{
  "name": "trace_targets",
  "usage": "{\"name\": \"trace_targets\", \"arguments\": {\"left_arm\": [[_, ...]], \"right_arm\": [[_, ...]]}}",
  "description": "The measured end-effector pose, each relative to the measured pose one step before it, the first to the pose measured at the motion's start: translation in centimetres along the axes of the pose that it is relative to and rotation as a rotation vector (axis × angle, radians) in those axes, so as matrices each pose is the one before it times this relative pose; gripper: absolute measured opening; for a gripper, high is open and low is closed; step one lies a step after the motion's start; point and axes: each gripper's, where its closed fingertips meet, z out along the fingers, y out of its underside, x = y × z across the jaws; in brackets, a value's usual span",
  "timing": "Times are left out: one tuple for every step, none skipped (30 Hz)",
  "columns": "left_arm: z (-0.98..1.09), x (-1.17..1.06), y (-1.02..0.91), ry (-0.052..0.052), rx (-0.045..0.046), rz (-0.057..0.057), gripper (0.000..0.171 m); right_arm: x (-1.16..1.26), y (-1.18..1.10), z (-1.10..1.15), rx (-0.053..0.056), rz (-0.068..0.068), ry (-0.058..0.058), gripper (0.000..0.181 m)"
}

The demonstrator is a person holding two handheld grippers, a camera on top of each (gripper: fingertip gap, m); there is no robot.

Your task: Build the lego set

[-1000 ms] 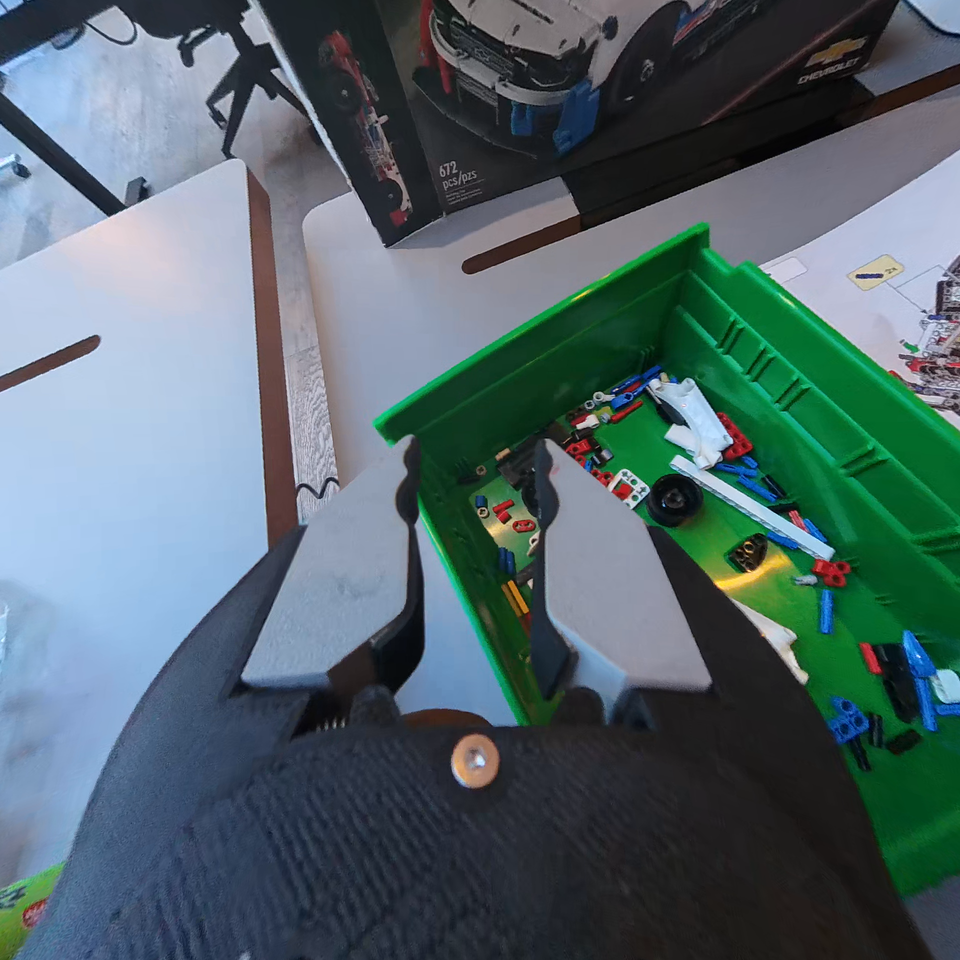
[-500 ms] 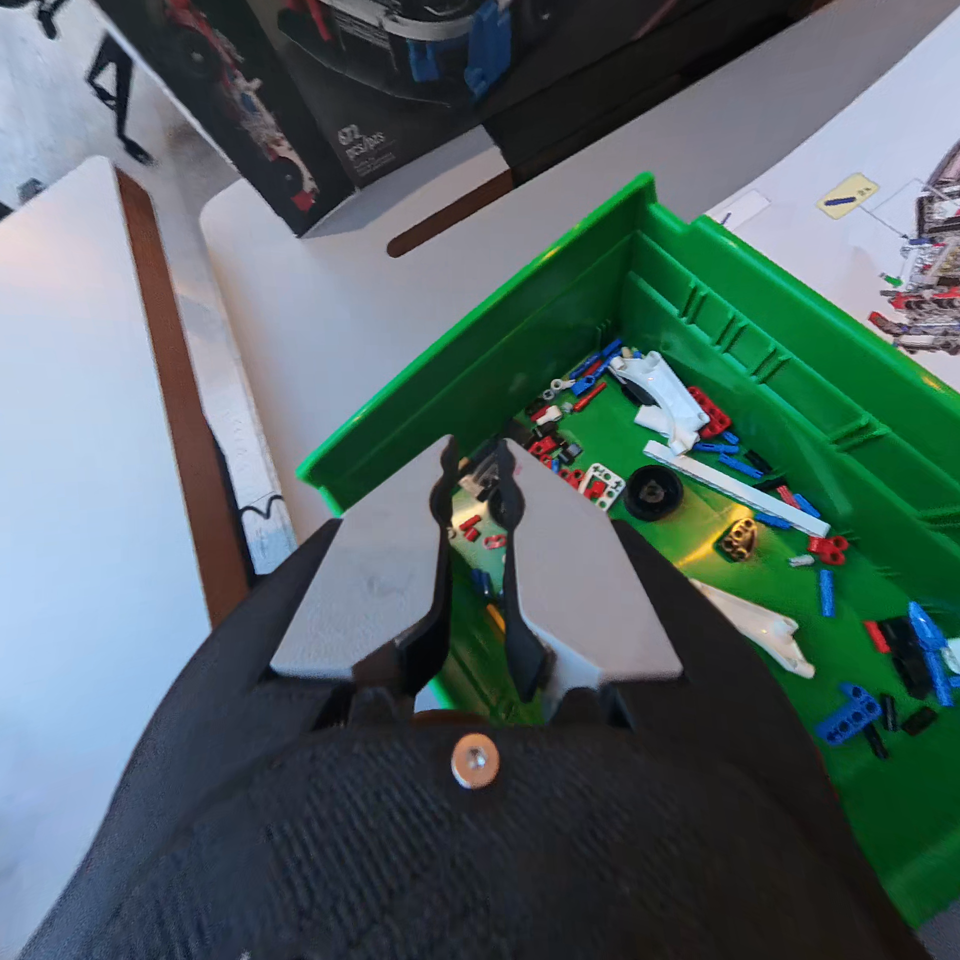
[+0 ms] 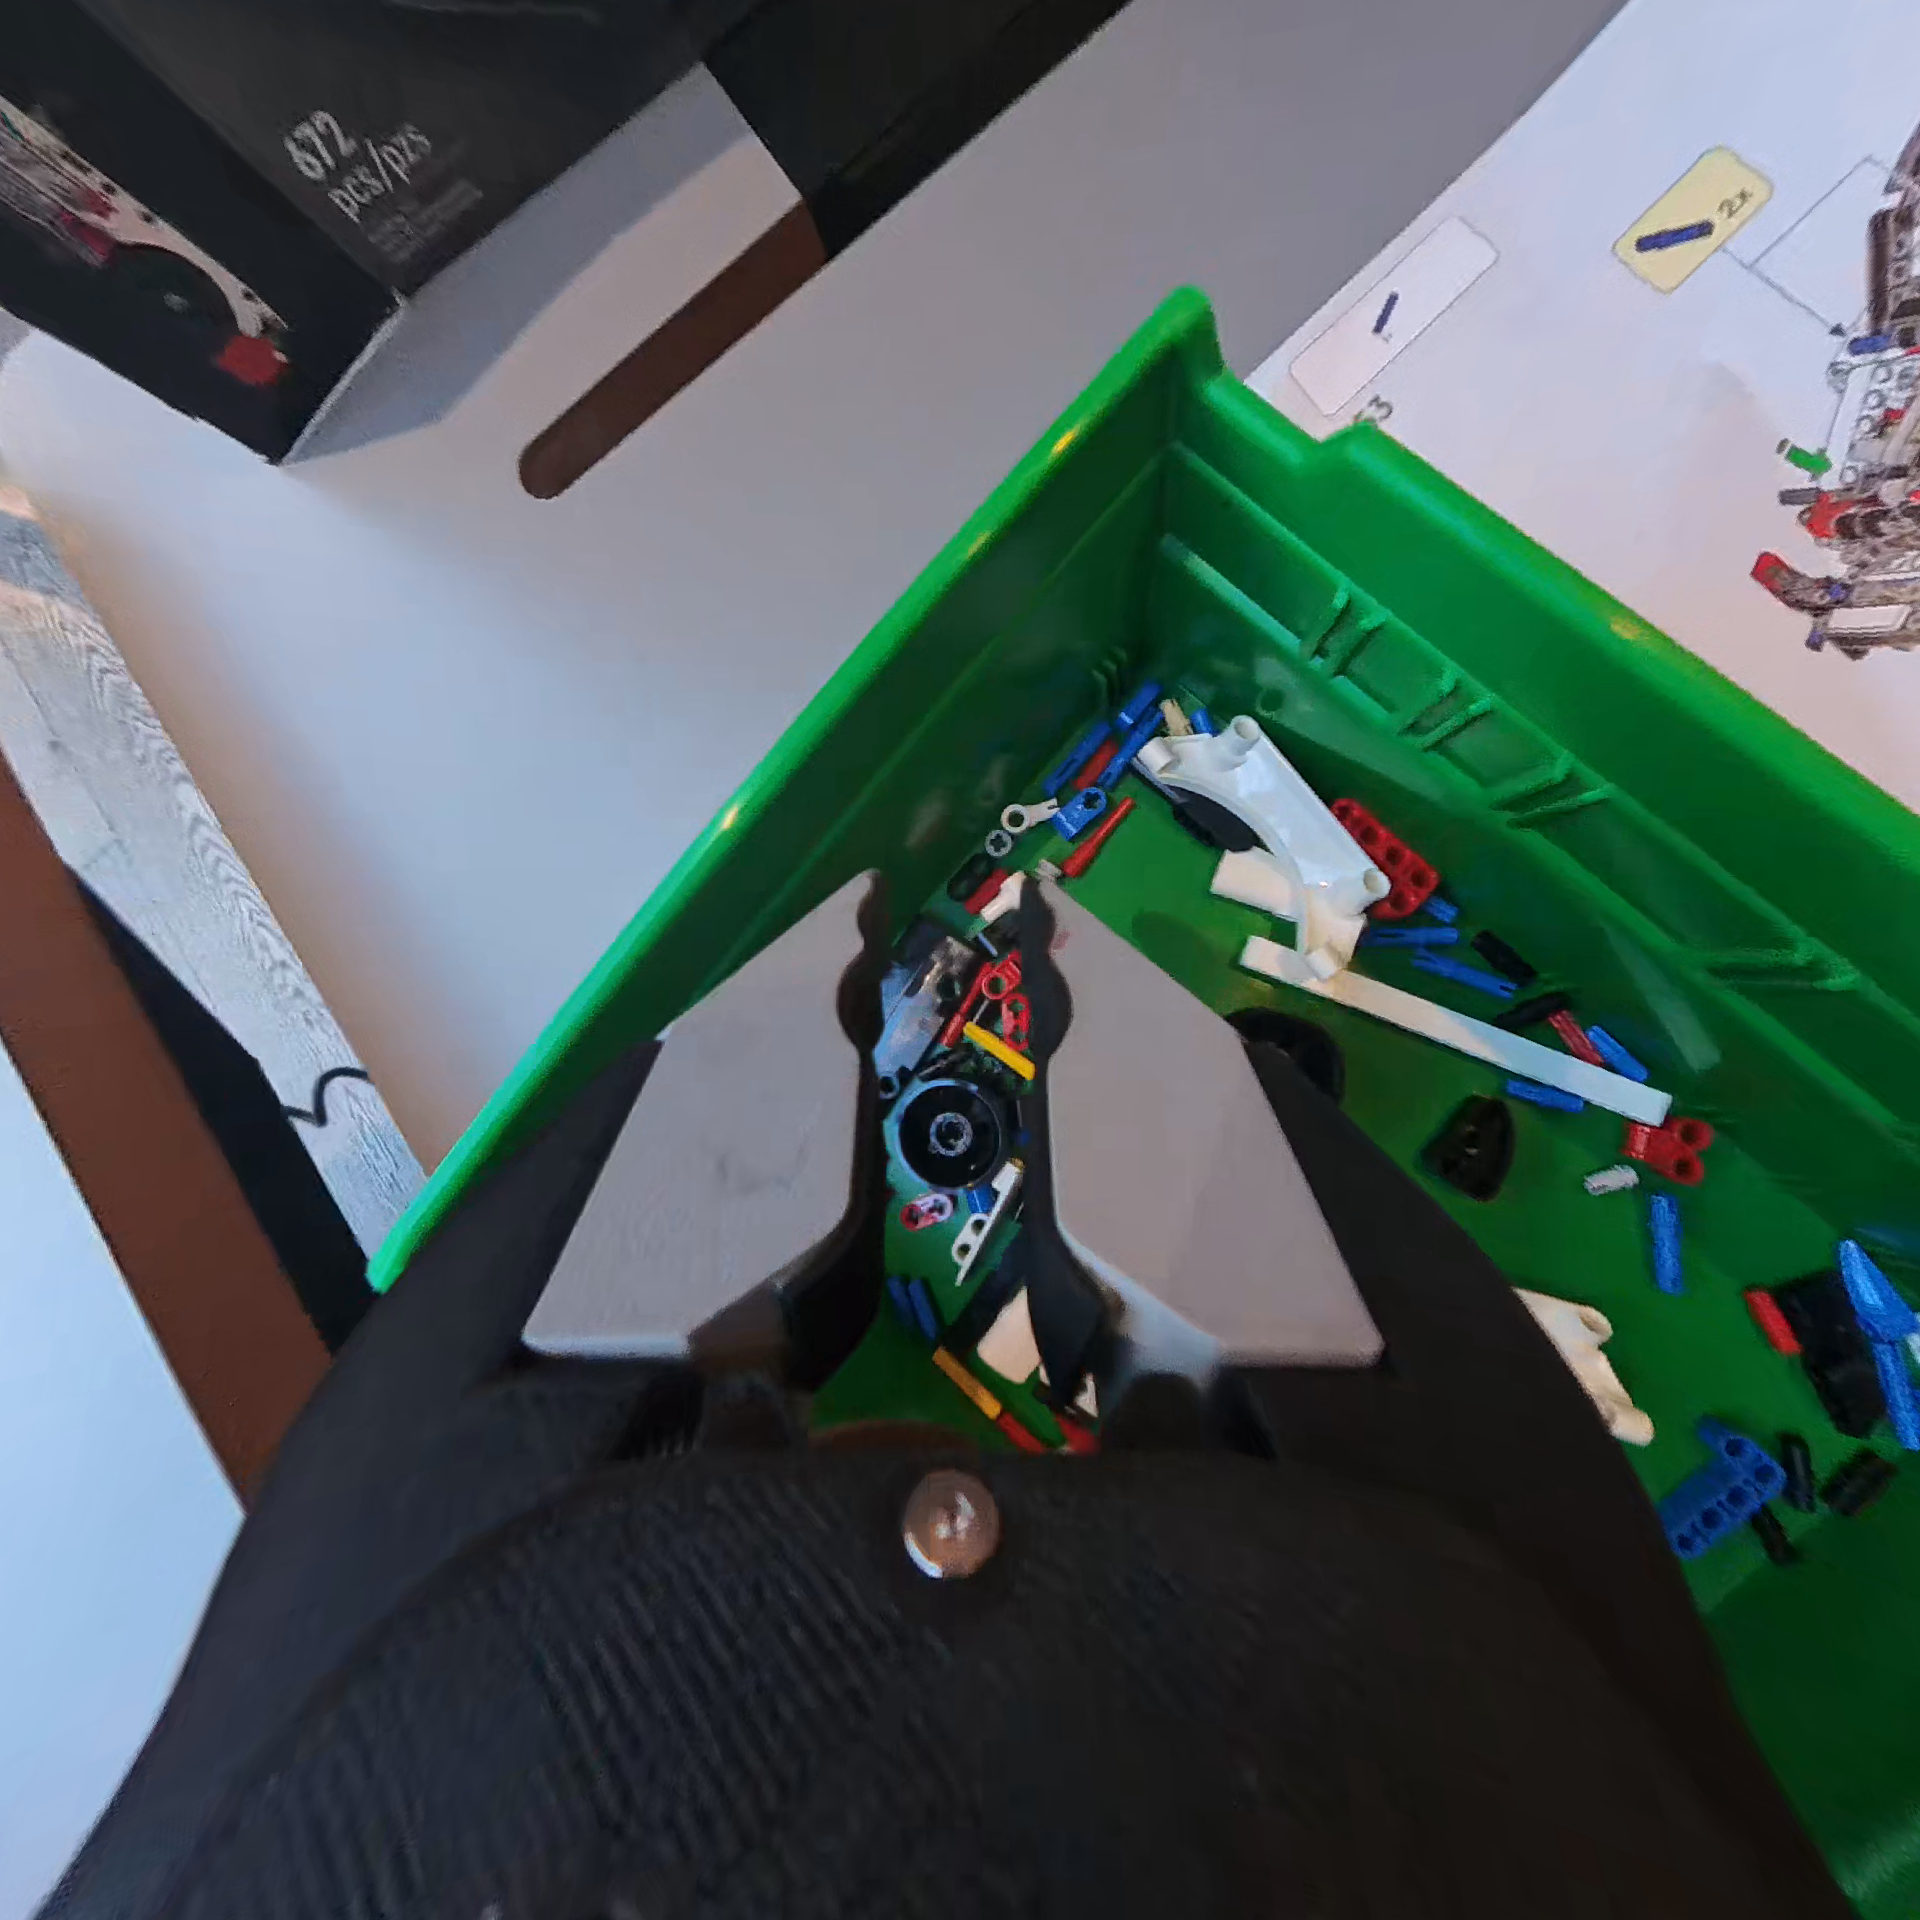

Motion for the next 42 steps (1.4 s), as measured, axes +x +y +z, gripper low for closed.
{"name": "trace_targets", "arguments": {"left_arm": [[0.384, 0.060, 0.153, -0.0001, -0.01705, 0.0014, 0.021], [0.362, 0.134, 0.200, 0.0059, -0.02010, 0.0043, 0.020], [0.337, 0.126, 0.226, 0.0055, -0.02281, 0.0066, 0.020], [0.302, -0.030, 0.179, -0.0031, -0.02004, 0.0073, 0.021], [0.299, -0.098, 0.208, -0.0078, -0.01968, 0.0093, 0.021], [0.309, -0.114, 0.289, -0.0076, -0.02526, 0.0109, 0.021], [0.339, -0.057, 0.350, -0.0033, -0.02808, 0.0107, 0.021], [0.340, -0.084, 0.330, -0.0047, -0.02525, 0.0076, 0.021], [0.358, -0.030, 0.320, -0.0013, -0.02177, 0.0057, 0.022], [0.370, 0.026, 0.376, 0.0031, -0.02495, 0.0064, 0.022], [0.409, 0.003, 0.470, 0.0014, -0.02887, 0.0070, 0.023], [0.472, -0.036, 0.581, -0.0017, -0.03381, 0.0072, 0.024], [0.522, -0.182, 0.793, -0.0136, -0.04810, 0.0056, 0.026], [0.383, -0.427, 0.661, -0.0358, -0.04548, -0.0010, 0.008], [0.146, -0.107, 0.646, -0.0190, -0.04225, 0.0209, 0.000], [-0.062, -0.290, 0.504, -0.0350, -0.03319, 0.0305, 0.000], [-0.055, -0.450, 0.655, -0.0439, -0.04516, 0.0248, 0.002], [-0.237, -0.726, 0.058, -0.0546, -0.00406, 0.0074, 0.009], [-0.474, -0.515, -0.475, -0.0288, 0.03622, -0.0061, 0.013], [-0.594, -0.019, -0.473, 0.0144, 0.04086, -0.0171, 0.011], [-0.550, 0.218, -0.268, 0.0369, 0.02513, -0.0245, 0.011], [-0.422, 0.120, -0.027, 0.0315, 0.00961, -0.0221, 0.012], [-0.235, -0.037, 0.194, 0.0172, -0.00297, -0.0101, 0.012], [-0.014, -0.113, 0.478, 0.0062, -0.02037, 0.0035, 0.012], [0.161, -0.217, 0.554, -0.0065, -0.02758, 0.0106, 0.013], [0.242, -0.279, 0.415, -0.0140, -0.01954, 0.0075, 0.014], [0.275, -0.046, 0.351, -0.0011, -0.01755, 0.0044, 0.014], [0.252, 0.321, 0.245, 0.0185, -0.01379, 0.0063, 0.014], [0.172, 0.440, 0.026, 0.0229, -0.00080, 0.0077, 0.014], [0.125, 0.512, -0.100, 0.0242, 0.00741, 0.0094, 0.014], [0.109, 0.564, -0.131, 0.0269, 0.00789, 0.0087, 0.016], [0.123, 0.478, -0.175, 0.0234, 0.00839, 0.0030, 0.015], [0.081, 0.193, -0.214, 0.0095, 0.01002, -0.0018, 0.007], [0.053, 0.020, -0.172, 0.0003, 0.00658, -0.0032, 0.004], [0.043, -0.046, -0.095, -0.0028, 0.00001, -0.0018, 0.004], [0.029, -0.019, -0.107, -0.0001, 0.00070, -0.0009, 0.006], [0.037, 0.188, -0.129, 0.0129, 0.00290, -0.0015, 0.014], [0.058, 0.335, -0.103, 0.0242, 0.00065, -0.0047, 0.021], [0.068, 0.244, -0.063, 0.0197, -0.00187, -0.0058, 0.022], [0.056, 0.039, -0.093, 0.0078, -0.00042, -0.0055, 0.022], [0.032, -0.068, -0.148, -0.0002, 0.00382, -0.0048, 0.021], [0.032, -0.056, -0.151, 0.0005, 0.00395, -0.0036, 0.019]], "right_arm": [[0.001, -0.001, -0.009, 0.0003, -0.0003, 0.0005, 0.024], [-0.002, -0.003, 0.001, 0.0002, 0.0005, 0.0001, 0.024], [0.014, 0.000, -0.004, 0.0002, 0.0008, -0.0001, 0.024], [0.003, 0.002, -0.007, 0.0001, 0.0007, -0.0003, 0.024], [0.000, 0.002, 0.001, -0.0001, 0.0005, -0.0005, 0.024], [-0.001, -0.001, 0.010, -0.0001, 0.0003, -0.0005, 0.024], [0.000, -0.002, -0.007, 0.0003, 0.0000, -0.0001, 0.024], [-0.004, -0.021, -0.015, 0.0012, 0.0000, 0.0001, 0.024], [0.009, -0.013, -0.016, 0.0016, 0.0006, -0.0001, 0.023], [0.006, -0.016, -0.020, 0.0011, 0.0012, -0.0007, 0.023], [-0.005, -0.006, -0.002, 0.0006, 0.0014, -0.0012, 0.023], [-0.008, -0.001, -0.004, 0.0003, 0.0011, -0.0015, 0.023], [-0.021, -0.001, 0.002, 0.0001, 0.0006, -0.0019, 0.023], [-0.024, 0.005, -0.001, -0.0003, -0.0001, -0.0025, 0.022], [-0.054, 0.012, 0.014, -0.0006, -0.0011, -0.0028, 0.021], [-0.053, 0.005, 0.000, -0.0006, -0.0020, -0.0026, 0.020], [-0.027, 0.001, 0.003, -0.0003, -0.0022, -0.0008, 0.020], [-0.016, -0.008, 0.007, 0.0003, -0.0016, 0.0003, 0.020], [-0.008, -0.002, -0.008, 0.0004, -0.0004, -0.0002, 0.020], [0.001, 0.000, 0.003, 0.0000, 0.0011, -0.0008, 0.020], [0.008, -0.001, -0.003, 0.0003, 0.0017, -0.0008, 0.020], [0.014, -0.014, -0.004, 0.0006, 0.0016, -0.0004, 0.020], [0.012, -0.004, -0.003, 0.0005, 0.0011, -0.0001, 0.020], [0.012, -0.001, -0.006, 0.0003, 0.0006, 0.0003, 0.020], [0.001, 0.000, 0.008, -0.0002, 0.0001, 0.0002, 0.020], [0.000, 0.004, 0.006, -0.0005, -0.0003, -0.0001, 0.020], [-0.003, 0.018, 0.006, -0.0008, -0.0003, -0.0002, 0.019], [-0.011, 0.006, 0.011, -0.0008, -0.0003, 0.0000, 0.019], [-0.003, 0.001, 0.006, -0.0003, -0.0006, 0.0003, 0.019], [-0.003, -0.001, -0.001, 0.0001, -0.0005, 0.0002, 0.019], [-0.003, -0.003, 0.000, 0.0002, -0.0004, 0.0003, 0.019], [0.008, -0.004, 0.002, 0.0003, -0.0003, 0.0004, 0.019], [-0.005, -0.002, -0.009, 0.0003, -0.0001, 0.0002, 0.019], [-0.002, -0.005, 0.002, 0.0003, 0.0000, -0.0001, 0.019], [-0.003, -0.011, -0.010, 0.0003, 0.0001, -0.0003, 0.019], [0.005, -0.001, -0.006, 0.0003, 0.0001, -0.0004, 0.019], [-0.013, -0.005, 0.001, 0.0003, -0.0001, -0.0002, 0.019], [0.001, -0.007, -0.005, 0.0007, 0.0000, 0.0000, 0.019], [0.011, -0.014, -0.015, 0.0007, 0.0003, 0.0000, 0.019], [0.000, -0.005, -0.004, 0.0006, 0.0009, -0.0004, 0.019], [0.004, -0.005, -0.002, 0.0006, 0.0012, -0.0006, 0.019], [0.010, -0.016, -0.012, 0.0009, 0.0010, -0.0004, 0.019]]}}
